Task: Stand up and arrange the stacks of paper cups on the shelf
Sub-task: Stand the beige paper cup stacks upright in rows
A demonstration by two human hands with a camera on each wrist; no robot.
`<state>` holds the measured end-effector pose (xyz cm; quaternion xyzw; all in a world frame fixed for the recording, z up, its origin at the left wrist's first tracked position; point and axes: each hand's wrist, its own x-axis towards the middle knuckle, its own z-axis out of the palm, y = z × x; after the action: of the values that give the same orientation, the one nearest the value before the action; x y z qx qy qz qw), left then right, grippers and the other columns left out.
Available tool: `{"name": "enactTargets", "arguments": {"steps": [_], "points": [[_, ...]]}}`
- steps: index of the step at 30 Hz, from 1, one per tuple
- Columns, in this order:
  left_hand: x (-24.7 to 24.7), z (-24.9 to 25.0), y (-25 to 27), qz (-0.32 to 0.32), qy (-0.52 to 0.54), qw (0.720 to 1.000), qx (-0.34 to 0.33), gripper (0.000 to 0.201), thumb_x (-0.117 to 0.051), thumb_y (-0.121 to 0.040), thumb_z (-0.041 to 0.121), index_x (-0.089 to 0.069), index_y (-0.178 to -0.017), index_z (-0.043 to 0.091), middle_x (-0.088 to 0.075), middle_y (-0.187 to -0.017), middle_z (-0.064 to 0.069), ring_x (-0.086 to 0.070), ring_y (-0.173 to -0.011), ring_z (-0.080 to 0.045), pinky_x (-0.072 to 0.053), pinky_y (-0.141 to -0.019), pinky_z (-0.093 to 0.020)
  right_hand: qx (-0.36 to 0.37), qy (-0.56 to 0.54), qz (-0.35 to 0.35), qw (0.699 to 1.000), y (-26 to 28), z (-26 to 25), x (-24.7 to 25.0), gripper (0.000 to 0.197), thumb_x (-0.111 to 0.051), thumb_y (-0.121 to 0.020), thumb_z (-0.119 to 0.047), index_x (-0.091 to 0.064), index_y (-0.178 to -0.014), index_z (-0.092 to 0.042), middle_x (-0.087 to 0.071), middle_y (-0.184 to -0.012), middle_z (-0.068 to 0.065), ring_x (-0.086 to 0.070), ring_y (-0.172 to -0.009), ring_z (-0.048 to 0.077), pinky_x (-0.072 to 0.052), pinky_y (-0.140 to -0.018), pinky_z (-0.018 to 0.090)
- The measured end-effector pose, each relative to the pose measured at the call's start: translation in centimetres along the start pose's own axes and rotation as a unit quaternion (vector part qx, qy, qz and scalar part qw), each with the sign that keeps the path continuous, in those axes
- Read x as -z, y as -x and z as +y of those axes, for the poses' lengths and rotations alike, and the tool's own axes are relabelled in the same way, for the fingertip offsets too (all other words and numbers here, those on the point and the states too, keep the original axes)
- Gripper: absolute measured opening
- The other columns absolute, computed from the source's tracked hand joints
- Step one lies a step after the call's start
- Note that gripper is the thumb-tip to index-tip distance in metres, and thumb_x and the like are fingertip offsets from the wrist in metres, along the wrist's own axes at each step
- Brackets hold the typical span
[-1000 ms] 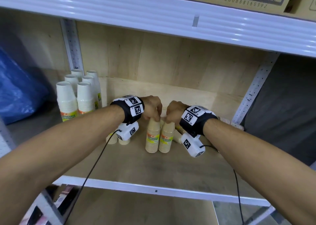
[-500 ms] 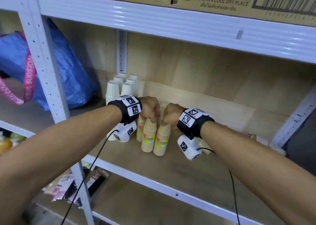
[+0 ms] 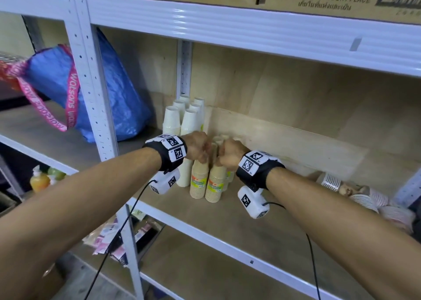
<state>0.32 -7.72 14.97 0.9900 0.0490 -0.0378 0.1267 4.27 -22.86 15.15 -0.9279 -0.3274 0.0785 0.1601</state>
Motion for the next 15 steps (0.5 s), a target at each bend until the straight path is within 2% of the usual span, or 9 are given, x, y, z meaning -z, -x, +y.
{"name": "enactTargets", "arguments": {"steps": [2, 3, 5, 6, 9, 11, 15], "points": [[0.1, 0.0, 0.0, 0.004, 0.006, 1.000, 0.001, 0.036, -0.075, -0.079, 0.022, -0.067, -0.114, 0.014, -0.066, -0.107, 0.000, -0.062, -0.100, -0.021, -0.054, -0.087, -0.036, 0.005, -0.007, 0.004, 1.000, -0.1, 0.0, 0.1, 0.016, -0.073, -0.081, -0.016, -0.057, -0.077, -0.015, -0.055, -0.082, -0.002, -0.053, -0.081, 0.017, -0.031, -0.048, 0.020], [0.2, 0.0, 0.1, 0.008, 0.009, 1.000, 0.001, 0.038, -0.075, -0.079, 0.021, -0.067, -0.116, 0.015, -0.066, -0.109, -0.001, -0.062, -0.101, -0.021, -0.054, -0.089, -0.036, 0.009, -0.010, 0.008, 1.000, -0.1, 0.1, 0.2, 0.012, -0.073, -0.082, -0.016, -0.062, -0.082, -0.013, -0.053, -0.086, -0.003, -0.051, -0.084, 0.015, -0.031, -0.050, 0.020], [0.5, 0.1, 0.0, 0.013, 0.013, 1.000, -0.003, 0.039, -0.075, -0.080, 0.020, -0.066, -0.118, 0.017, -0.065, -0.110, -0.001, -0.062, -0.102, -0.020, -0.053, -0.089, -0.033, 0.013, -0.023, 0.017, 1.000, -0.2, 0.4, 0.6, 0.022, -0.072, -0.081, -0.019, -0.067, -0.101, -0.010, -0.053, -0.093, -0.004, -0.051, -0.087, 0.015, -0.035, -0.058, 0.020], [0.7, 0.2, 0.0, 0.015, 0.014, 1.000, -0.006, 0.039, -0.074, -0.081, 0.019, -0.065, -0.119, 0.018, -0.065, -0.108, -0.001, -0.061, -0.100, -0.019, -0.052, -0.086, -0.030, 0.009, -0.030, 0.025, 0.999, -0.2, 0.5, 1.0, 0.026, -0.073, -0.081, -0.022, -0.068, -0.103, -0.010, -0.056, -0.092, -0.003, -0.054, -0.086, 0.016, -0.037, -0.060, 0.021], [1.4, 0.7, 0.0, 0.024, 0.010, 1.000, -0.012, 0.039, -0.072, -0.081, 0.016, -0.065, -0.119, 0.021, -0.063, -0.104, 0.001, -0.061, -0.095, -0.018, -0.052, -0.078, -0.027, -0.018, -0.036, 0.049, 0.998, -0.3, 1.3, 2.5, 0.025, -0.076, -0.076, -0.030, -0.073, -0.095, -0.013, -0.069, -0.095, 0.003, -0.063, -0.085, 0.021, -0.048, -0.067, 0.026], [1.7, 1.2, -0.2, 0.027, 0.019, 0.999, -0.012, 0.040, -0.072, -0.078, 0.014, -0.066, -0.117, 0.021, -0.063, -0.106, 0.000, -0.063, -0.095, -0.020, -0.056, -0.079, -0.031, -0.031, -0.042, 0.074, 0.996, -0.5, 2.2, 3.5, 0.022, -0.077, -0.076, -0.031, -0.072, -0.089, -0.014, -0.071, -0.097, 0.006, -0.063, -0.083, 0.020, -0.048, -0.068, 0.028], [2.4, 2.8, -1.1, 0.040, 0.009, 0.998, -0.044, 0.034, -0.075, -0.081, 0.017, -0.067, -0.114, 0.022, -0.065, -0.110, -0.001, -0.062, -0.098, -0.020, -0.054, -0.087, -0.033, -0.074, -0.023, 0.094, 0.993, -0.4, 4.7, 5.4, 0.027, -0.075, -0.078, -0.034, -0.070, -0.095, -0.014, -0.069, -0.102, 0.005, -0.063, -0.091, 0.023, -0.045, -0.069, 0.026]]}}
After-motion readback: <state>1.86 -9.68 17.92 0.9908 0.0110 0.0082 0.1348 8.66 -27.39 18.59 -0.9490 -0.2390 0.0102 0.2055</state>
